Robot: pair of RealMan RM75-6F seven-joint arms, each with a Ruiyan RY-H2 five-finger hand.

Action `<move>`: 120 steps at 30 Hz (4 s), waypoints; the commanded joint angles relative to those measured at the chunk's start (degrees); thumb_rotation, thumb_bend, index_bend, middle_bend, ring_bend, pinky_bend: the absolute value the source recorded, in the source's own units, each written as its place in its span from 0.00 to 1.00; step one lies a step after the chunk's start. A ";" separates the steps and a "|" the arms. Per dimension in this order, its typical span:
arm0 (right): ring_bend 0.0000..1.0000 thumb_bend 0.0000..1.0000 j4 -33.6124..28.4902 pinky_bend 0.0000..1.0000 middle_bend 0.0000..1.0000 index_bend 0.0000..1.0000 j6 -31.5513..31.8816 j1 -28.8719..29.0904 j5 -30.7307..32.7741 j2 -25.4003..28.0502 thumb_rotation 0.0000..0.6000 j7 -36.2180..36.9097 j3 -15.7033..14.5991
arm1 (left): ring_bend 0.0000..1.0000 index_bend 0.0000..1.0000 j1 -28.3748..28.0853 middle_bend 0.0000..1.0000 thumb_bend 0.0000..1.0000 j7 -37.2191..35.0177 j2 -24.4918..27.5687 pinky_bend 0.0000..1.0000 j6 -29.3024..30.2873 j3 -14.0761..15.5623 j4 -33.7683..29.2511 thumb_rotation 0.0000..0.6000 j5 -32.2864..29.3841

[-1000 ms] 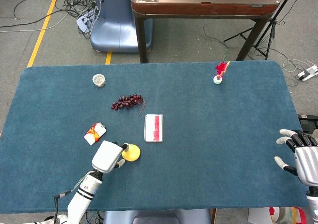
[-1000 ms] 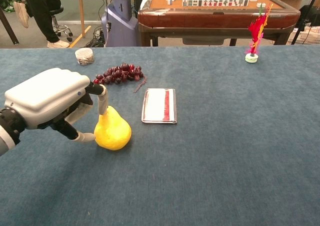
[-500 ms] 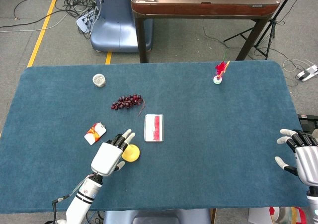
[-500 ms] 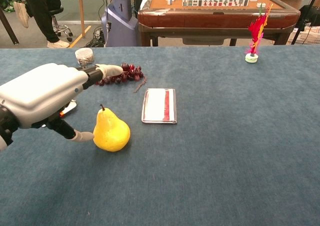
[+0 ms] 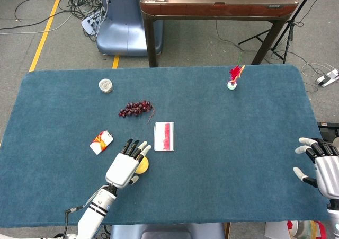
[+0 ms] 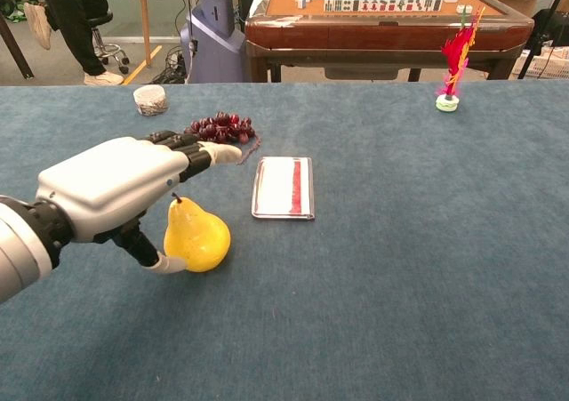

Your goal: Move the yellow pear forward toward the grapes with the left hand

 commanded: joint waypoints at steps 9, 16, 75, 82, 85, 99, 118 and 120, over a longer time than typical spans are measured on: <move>0.22 0.10 -0.80 0.33 0.30 0.46 1.30 -0.55 -0.83 0.57 1.00 0.04 -0.01 | 0.00 0.00 -1.64 0.00 0.00 2.41 -2.98 0.00 0.49 -0.52 1.50 1.00 -4.07; 0.22 0.10 -1.04 0.33 0.30 0.46 1.63 -0.73 -1.14 0.71 1.00 -0.07 -0.04 | 0.00 0.00 -2.67 0.00 0.00 3.34 -4.31 0.00 0.94 -0.96 3.37 1.00 -5.57; 0.22 0.10 -1.42 0.33 0.30 0.46 2.93 -1.44 -1.49 1.44 1.00 0.94 0.45 | 0.00 0.00 -8.63 0.00 0.00 7.14 -6.95 0.00 5.52 -4.96 9.13 1.00 -14.35; 0.22 0.10 -1.56 0.33 0.30 0.46 3.15 -1.54 -1.61 1.53 1.00 0.99 0.47 | 0.00 0.00 -8.92 0.00 0.00 8.00 -6.75 0.00 6.18 -3.68 6.53 1.00 -13.60; 0.22 0.10 -1.61 0.33 0.30 0.46 3.35 -1.63 -1.68 1.67 1.00 1.22 0.50 | 0.00 0.00 -9.38 0.00 0.00 8.39 -7.28 0.00 6.11 -3.71 6.75 1.00 -13.69; 0.22 0.10 -1.70 0.33 0.30 0.46 3.93 -1.93 -1.52 2.26 1.00 2.20 0.75 | 0.00 0.00 -11.68 0.00 0.00 9.63 -10.67 0.00 5.35 -5.93 11.00 1.00 -17.19; 0.22 0.10 -1.56 0.33 0.30 0.46 3.85 -1.98 -1.12 2.40 1.00 2.59 0.94 | 0.00 0.00 -14.21 0.00 0.00 8.26 -12.89 0.00 5.04 -9.83 16.82 1.00 -22.03; 0.22 0.10 -1.54 0.33 0.30 0.46 3.80 -1.98 -1.12 2.40 1.00 2.62 0.91 | 0.00 0.00 -14.61 0.00 0.00 8.28 -12.94 0.00 4.95 -10.39 17.28 1.00 -22.59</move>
